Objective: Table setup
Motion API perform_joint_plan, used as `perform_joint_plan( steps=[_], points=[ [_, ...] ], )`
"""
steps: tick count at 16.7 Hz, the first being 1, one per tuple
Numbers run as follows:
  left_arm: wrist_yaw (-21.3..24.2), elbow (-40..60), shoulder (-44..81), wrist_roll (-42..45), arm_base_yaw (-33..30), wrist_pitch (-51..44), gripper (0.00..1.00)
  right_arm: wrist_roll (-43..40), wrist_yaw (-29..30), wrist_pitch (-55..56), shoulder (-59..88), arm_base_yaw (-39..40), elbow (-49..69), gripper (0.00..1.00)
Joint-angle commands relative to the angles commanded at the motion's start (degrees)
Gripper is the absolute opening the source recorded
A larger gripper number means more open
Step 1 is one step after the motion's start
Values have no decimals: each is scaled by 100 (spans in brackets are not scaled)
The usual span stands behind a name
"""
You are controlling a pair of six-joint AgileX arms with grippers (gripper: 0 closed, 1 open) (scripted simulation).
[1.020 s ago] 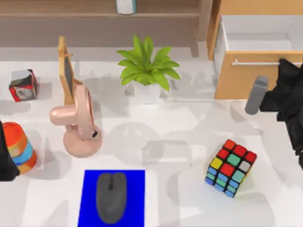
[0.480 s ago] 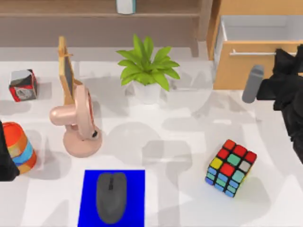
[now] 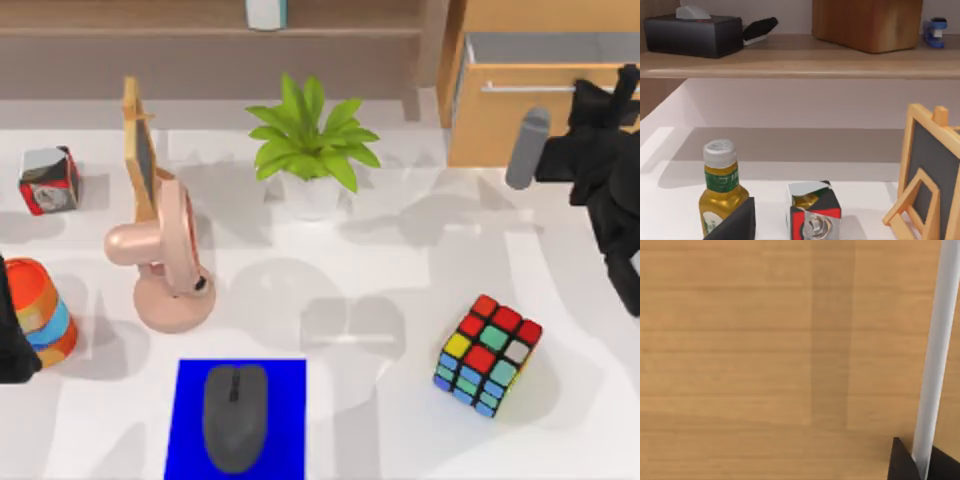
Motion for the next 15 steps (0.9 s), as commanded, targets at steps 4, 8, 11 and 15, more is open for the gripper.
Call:
perform_joint_plan(
  steps=[4, 8, 11, 15],
  points=[
    [0, 0, 0, 0, 0, 0, 100, -13, -38, -185, 169, -40, 355, 0],
    [0, 0, 0, 0, 0, 0, 100, -20, -125, -611, 511, -131, 1125, 0],
    [0, 0, 0, 0, 0, 0, 100, -13, -179, -879, 703, -188, 1592, 0],
    [0, 0, 0, 0, 0, 0, 100, -10, -189, -928, 734, -198, 1666, 0]
  ],
)
